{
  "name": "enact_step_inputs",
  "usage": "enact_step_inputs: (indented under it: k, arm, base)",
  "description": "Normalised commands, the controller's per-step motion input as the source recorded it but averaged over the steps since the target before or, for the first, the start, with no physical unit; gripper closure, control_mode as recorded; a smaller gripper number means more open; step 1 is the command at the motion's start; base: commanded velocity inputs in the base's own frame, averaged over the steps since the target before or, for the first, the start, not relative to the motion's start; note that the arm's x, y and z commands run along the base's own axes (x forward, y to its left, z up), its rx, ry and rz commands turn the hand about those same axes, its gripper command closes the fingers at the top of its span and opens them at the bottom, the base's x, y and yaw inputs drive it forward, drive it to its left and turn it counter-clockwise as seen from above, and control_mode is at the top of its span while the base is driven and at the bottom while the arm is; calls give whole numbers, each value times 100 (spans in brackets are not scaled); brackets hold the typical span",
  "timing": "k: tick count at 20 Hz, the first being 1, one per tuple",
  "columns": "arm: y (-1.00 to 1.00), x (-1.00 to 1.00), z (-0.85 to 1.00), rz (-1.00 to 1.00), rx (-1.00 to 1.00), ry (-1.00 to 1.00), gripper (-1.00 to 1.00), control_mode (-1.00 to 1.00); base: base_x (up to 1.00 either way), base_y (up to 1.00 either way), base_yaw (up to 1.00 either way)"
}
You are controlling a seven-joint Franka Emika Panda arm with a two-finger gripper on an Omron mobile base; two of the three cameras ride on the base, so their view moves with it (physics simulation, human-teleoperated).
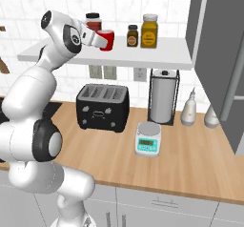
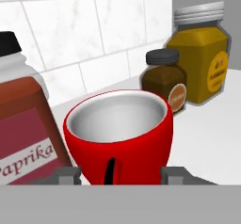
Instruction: Gather all objects into one cabinet and sort the glasses and bowls to opposite sides.
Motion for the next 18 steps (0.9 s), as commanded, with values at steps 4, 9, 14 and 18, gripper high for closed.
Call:
enact_step_inputs:
  k: [4, 9, 14, 18]
  arm:
    - [0, 0, 0, 0, 0, 0, 100, -100]
    - [0, 0, 0, 0, 0, 0, 100, -100]
    - [0, 0, 0, 0, 0, 0, 100, -100]
    - [-4, -32, 0, 0, 0, 1, 100, -100]
  base:
    - [0, 0, 0]
    - [0, 0, 0]
    - [0, 0, 0]
    - [0, 0, 0]
